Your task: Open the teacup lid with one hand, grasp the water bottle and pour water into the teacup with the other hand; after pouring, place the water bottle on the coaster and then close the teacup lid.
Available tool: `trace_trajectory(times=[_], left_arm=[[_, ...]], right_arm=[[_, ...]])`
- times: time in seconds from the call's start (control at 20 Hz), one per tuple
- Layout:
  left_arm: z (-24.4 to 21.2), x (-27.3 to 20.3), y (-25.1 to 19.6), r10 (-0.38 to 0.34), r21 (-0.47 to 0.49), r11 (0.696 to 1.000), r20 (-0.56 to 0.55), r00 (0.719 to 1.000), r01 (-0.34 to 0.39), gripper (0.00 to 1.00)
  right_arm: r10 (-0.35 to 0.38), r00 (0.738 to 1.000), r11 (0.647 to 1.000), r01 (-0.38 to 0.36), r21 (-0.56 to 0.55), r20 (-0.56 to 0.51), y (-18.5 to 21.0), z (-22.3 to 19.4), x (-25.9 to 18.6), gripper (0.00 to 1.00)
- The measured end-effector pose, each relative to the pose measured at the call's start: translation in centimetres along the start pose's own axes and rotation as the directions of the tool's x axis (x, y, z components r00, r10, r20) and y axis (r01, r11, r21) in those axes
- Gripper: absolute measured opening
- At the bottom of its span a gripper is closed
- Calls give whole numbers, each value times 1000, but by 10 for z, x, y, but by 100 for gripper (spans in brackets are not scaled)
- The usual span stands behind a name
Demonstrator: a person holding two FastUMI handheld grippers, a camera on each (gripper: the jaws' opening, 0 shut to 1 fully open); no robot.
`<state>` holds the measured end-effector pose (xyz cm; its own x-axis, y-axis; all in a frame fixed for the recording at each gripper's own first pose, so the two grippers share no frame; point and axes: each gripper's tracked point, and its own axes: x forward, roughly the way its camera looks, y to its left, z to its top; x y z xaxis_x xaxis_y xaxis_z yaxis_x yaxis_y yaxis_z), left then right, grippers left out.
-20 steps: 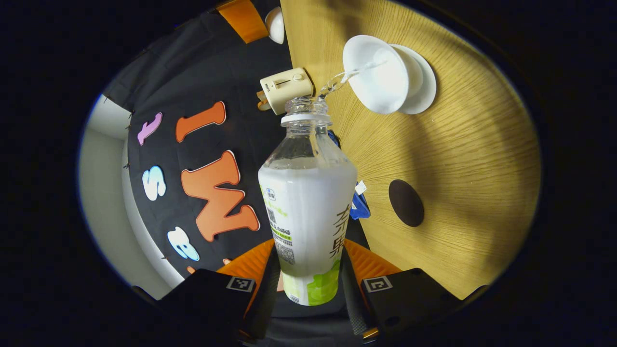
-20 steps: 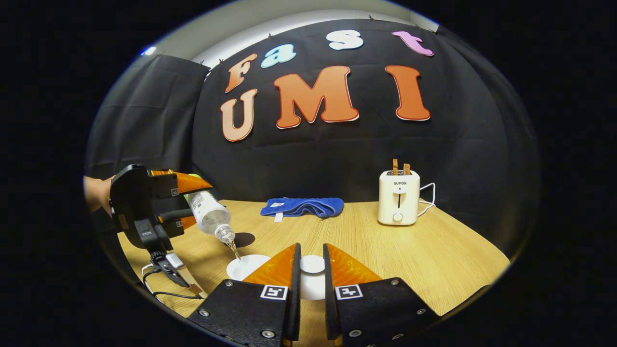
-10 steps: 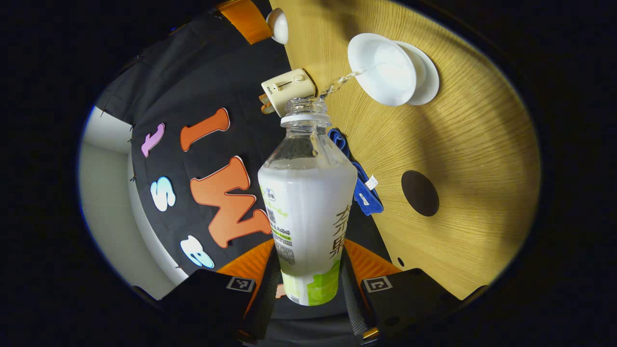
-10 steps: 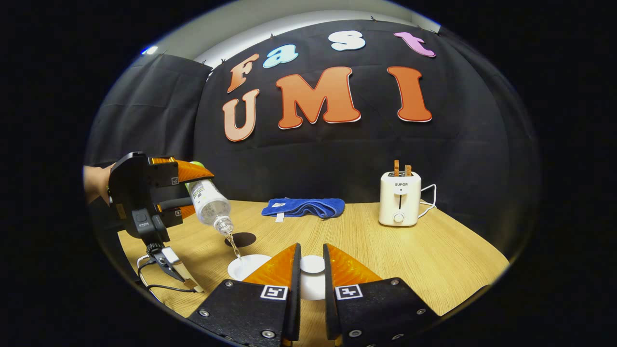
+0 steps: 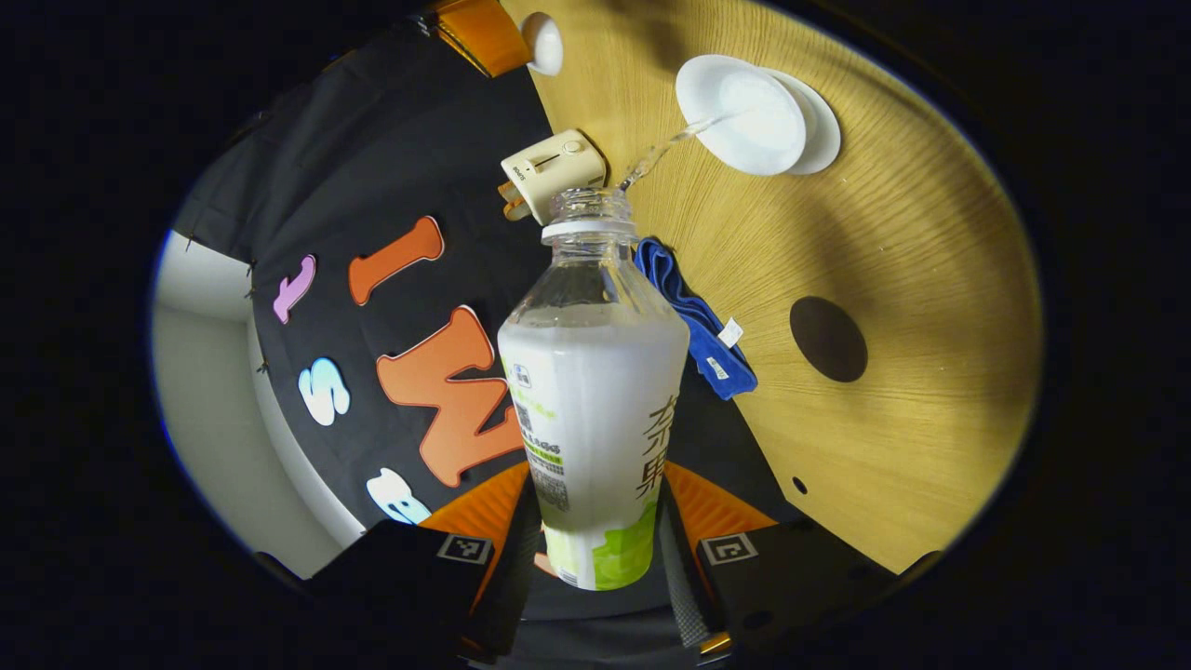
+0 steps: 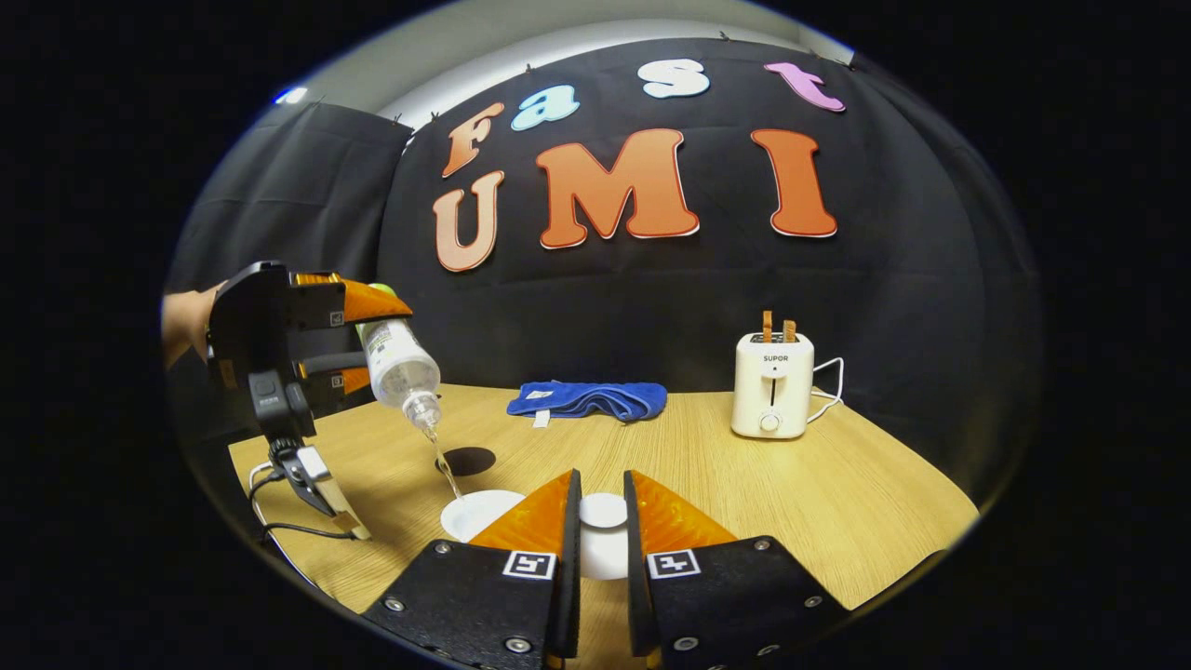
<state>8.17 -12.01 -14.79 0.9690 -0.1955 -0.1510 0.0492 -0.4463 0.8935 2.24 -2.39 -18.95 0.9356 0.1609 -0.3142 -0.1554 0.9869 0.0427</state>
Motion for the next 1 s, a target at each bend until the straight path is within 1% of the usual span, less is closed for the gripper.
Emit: trace_trajectory(times=[0.1,0.3,0.4,0.75,1.0], left_arm=[[-3,0,4,6,5,1000,-5,1000,-6,66],[4,0,5,17,26,1000,8,1000,-17,67],[7,2,3,17,32,999,17,1000,-17,66],[30,6,-3,35,100,994,59,998,-41,66],[44,5,0,49,114,992,95,994,-59,66]], right_arm=[[8,1000,1000,-8,0,2,3,0,0,22],[16,1000,1000,-16,-4,0,6,1,1,22],[20,1000,1000,-20,-5,-4,8,-1,2,22],[45,999,999,-45,-28,-12,17,-3,2,22],[55,998,998,-55,-25,-16,20,-6,3,22]])
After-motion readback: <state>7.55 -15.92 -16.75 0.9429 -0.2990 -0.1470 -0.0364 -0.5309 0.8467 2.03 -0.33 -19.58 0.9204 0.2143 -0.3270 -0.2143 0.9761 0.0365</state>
